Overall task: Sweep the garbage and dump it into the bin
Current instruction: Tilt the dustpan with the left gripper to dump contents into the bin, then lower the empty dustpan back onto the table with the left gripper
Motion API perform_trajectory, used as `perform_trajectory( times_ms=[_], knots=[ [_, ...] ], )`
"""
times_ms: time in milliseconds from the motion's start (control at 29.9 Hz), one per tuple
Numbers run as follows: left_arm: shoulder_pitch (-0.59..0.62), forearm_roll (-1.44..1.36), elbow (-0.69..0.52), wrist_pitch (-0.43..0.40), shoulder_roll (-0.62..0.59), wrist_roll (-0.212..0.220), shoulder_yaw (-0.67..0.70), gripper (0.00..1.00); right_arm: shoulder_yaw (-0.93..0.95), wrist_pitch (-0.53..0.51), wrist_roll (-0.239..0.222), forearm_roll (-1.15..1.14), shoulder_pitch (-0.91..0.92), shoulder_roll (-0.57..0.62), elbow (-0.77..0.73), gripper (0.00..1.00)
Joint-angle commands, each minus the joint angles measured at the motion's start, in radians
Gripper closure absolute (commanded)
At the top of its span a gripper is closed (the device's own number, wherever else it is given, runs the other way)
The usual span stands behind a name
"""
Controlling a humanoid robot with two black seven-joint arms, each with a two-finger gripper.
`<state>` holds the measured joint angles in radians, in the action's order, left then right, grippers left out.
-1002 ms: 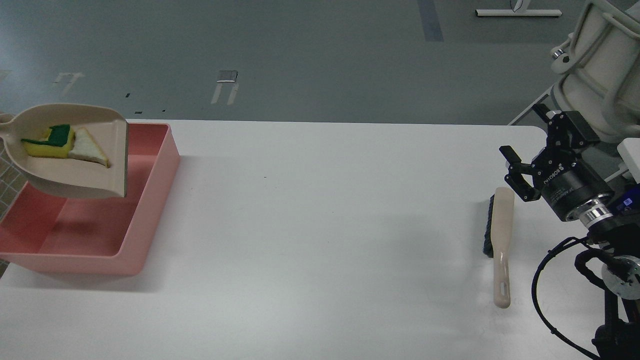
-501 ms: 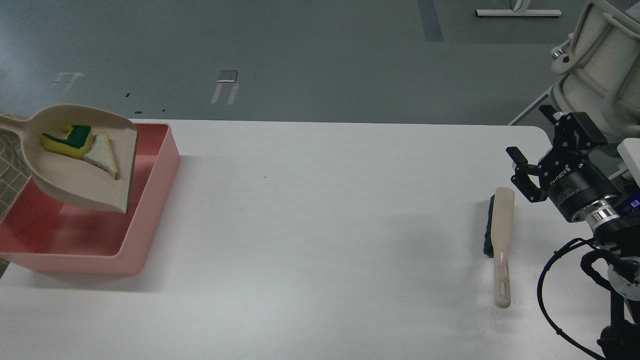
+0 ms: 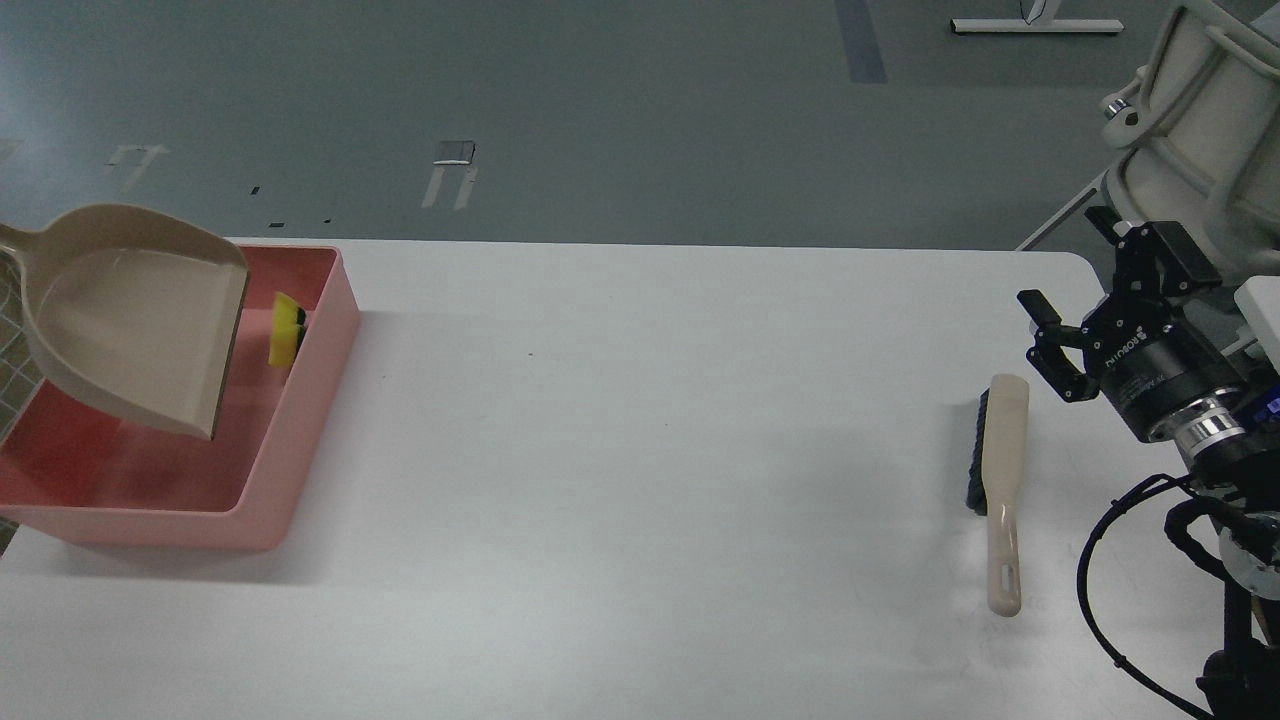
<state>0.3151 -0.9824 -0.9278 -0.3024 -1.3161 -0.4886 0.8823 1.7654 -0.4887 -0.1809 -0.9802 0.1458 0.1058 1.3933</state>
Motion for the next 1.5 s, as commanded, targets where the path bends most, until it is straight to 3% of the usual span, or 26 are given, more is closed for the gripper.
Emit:
perform_trajectory(
  times_ms=[0, 134, 267, 434, 601, 768, 868, 935, 1002, 1269, 1336, 1403, 1470],
  knots=[
    [0.024, -0.002, -0.037, -0.004, -0.049, 0.000, 0.000, 1.00, -0.001, 0.000, 0.000, 0.000, 0.000, -0.002, 0.000, 0.00],
    [0.067, 0.005, -0.075, -0.014, -0.098, 0.000, 0.000, 1.00, 0.000, 0.000, 0.001, 0.000, 0.000, -0.002, -0.002, 0.00],
    [0.186, 0.033, -0.155, -0.058, -0.172, 0.000, 0.001, 1.00, 0.002, 0.000, 0.001, -0.002, 0.003, -0.002, -0.003, 0.00],
    [0.245, 0.131, -0.247, -0.098, -0.172, 0.000, 0.001, 1.00, 0.029, 0.000, 0.000, 0.000, 0.011, -0.002, -0.008, 0.00],
    [0.246, 0.247, -0.413, -0.086, -0.127, 0.000, -0.003, 1.00, 0.035, 0.000, -0.003, 0.000, 0.014, 0.023, -0.007, 0.00],
    [0.233, 0.260, -0.558, -0.009, -0.055, 0.000, -0.014, 1.00, 0.052, 0.000, -0.002, 0.000, 0.012, 0.028, -0.007, 0.00],
    [0.220, 0.261, -0.620, 0.012, -0.005, 0.054, -0.026, 1.00, 0.062, 0.000, -0.002, 0.000, 0.012, 0.032, -0.007, 0.00],
    [0.202, 0.261, -0.628, 0.060, 0.084, 0.140, -0.058, 1.00, 0.069, 0.000, -0.002, 0.000, 0.014, 0.041, -0.007, 0.00],
    [0.194, 0.261, -0.628, 0.097, 0.147, 0.189, -0.088, 1.00, 0.071, 0.000, -0.002, 0.000, 0.012, 0.043, -0.008, 0.00],
    [0.194, 0.261, -0.623, 0.210, 0.314, 0.220, -0.178, 1.00, 0.091, 0.000, -0.002, 0.000, 0.009, 0.051, -0.007, 0.00],
    [0.193, 0.261, -0.623, 0.223, 0.354, 0.271, -0.178, 1.00, 0.095, 0.000, -0.002, 0.000, 0.008, 0.051, -0.007, 0.00],
    [0.188, 0.261, -0.618, 0.239, 0.399, 0.349, -0.180, 1.00, 0.100, 0.000, 0.000, 0.000, 0.008, 0.051, -0.007, 0.00],
    [0.180, 0.261, -0.617, 0.252, 0.423, 0.373, -0.180, 1.00, 0.117, 0.000, 0.000, 0.000, 0.009, 0.051, -0.008, 0.00]
  ],
)
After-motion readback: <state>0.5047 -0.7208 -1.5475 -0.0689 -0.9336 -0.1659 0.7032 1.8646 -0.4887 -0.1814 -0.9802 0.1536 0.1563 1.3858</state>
